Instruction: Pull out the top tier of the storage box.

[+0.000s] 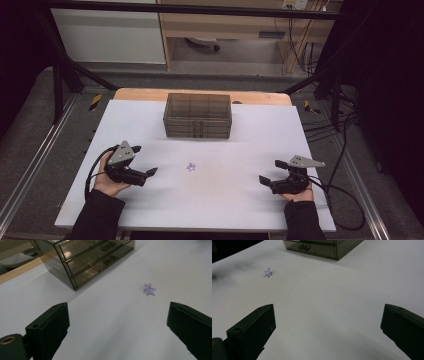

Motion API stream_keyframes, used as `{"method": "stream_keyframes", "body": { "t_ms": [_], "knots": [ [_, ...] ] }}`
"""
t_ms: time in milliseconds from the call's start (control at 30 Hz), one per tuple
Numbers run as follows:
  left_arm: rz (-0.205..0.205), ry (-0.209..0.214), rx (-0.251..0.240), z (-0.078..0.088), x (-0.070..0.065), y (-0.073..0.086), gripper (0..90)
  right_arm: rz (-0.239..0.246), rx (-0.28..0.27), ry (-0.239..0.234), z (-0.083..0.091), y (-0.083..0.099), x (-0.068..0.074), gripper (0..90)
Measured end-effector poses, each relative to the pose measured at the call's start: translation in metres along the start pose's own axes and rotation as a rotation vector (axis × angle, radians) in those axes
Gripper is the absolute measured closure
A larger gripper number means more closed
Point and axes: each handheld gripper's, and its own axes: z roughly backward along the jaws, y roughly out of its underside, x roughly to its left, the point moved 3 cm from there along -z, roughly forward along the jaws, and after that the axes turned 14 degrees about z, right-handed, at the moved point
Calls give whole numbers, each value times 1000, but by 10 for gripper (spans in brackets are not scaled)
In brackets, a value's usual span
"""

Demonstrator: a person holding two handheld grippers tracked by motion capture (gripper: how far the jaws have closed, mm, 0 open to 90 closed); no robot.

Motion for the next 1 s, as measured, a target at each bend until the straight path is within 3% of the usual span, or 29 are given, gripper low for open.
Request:
{"method": "stream_keyframes", "body": {
  "t_ms": [500,1000],
  "knots": [
    [-88,-16,15,-9,-8,-16,47,-2,-1,2,0,0,0,4],
    [-144,-45,35,-18,-11,-22,52,2,1,0,0,0,0,4]
  ]
}}
